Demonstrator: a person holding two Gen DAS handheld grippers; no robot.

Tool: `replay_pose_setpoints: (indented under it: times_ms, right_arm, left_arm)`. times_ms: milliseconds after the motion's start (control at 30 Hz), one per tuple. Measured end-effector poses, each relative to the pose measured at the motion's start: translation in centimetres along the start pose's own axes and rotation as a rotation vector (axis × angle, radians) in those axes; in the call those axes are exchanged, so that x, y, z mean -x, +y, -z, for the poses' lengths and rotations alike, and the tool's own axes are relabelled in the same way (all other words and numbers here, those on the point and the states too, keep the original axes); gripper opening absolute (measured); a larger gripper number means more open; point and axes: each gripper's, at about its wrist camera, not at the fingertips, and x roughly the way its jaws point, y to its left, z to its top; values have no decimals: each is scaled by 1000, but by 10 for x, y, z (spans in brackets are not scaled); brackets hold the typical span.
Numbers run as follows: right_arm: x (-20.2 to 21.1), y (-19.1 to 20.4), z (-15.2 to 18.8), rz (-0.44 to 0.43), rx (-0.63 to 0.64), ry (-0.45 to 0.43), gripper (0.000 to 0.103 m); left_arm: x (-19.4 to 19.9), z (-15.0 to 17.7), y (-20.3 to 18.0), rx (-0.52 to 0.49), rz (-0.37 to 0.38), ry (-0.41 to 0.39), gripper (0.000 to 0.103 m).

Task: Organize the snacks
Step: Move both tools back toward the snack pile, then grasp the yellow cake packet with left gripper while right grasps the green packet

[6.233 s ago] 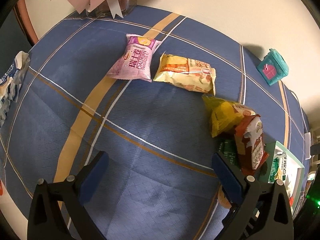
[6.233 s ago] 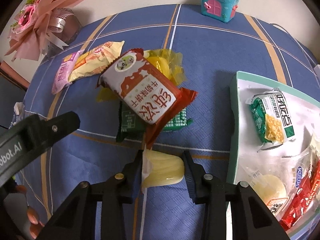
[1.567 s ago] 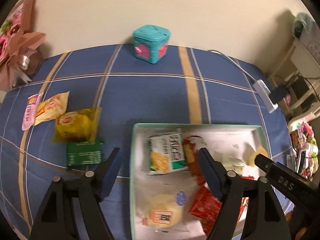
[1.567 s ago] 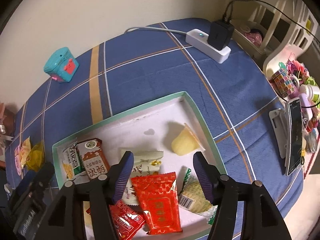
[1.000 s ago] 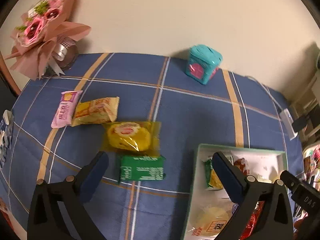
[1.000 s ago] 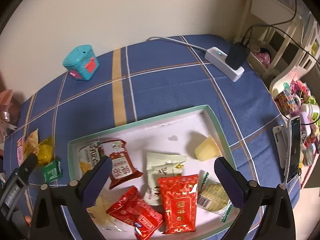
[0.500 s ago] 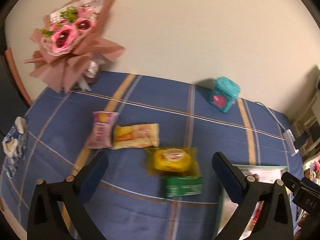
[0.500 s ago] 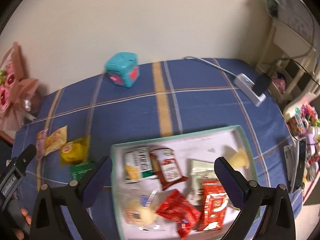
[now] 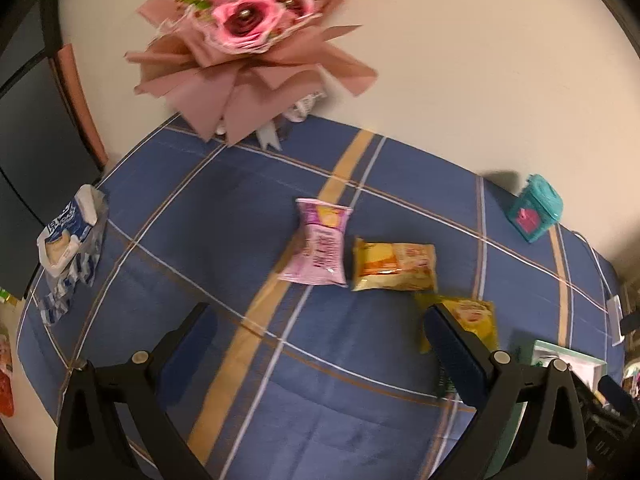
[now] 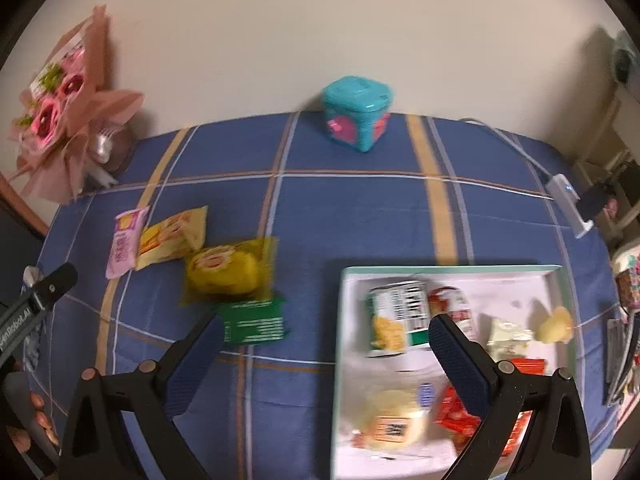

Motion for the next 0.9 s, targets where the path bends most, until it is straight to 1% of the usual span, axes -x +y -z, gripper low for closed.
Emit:
replay_pose_setpoints:
  times_ms: [133, 233, 333, 500, 700, 833, 900]
  right_arm:
    - [-13, 17, 4, -5, 21, 17, 103]
    - [-30, 23, 7, -30, 19, 36, 103]
    - [-51, 28, 13, -35, 14, 84, 103]
    - [-71, 35, 16, -40, 24, 109, 103]
    - [-82, 47, 18, -48, 60, 99, 103]
    - [-90, 53, 20, -56, 74, 107, 103]
    - [-96, 57, 21, -50, 86, 110, 98]
  left_arm:
    - [-9, 1, 10, 16, -7, 18, 103]
    - [-23, 3, 10, 19, -11, 43, 103]
    - [-45, 9, 6, 23, -7, 94, 103]
    - [-71, 18, -8, 2, 3, 138, 103]
    - [-83, 24, -17, -1, 28, 143, 103]
    - [-83, 27, -19, 0, 30, 138, 103]
    - [-84, 27, -18, 9, 33, 140, 103]
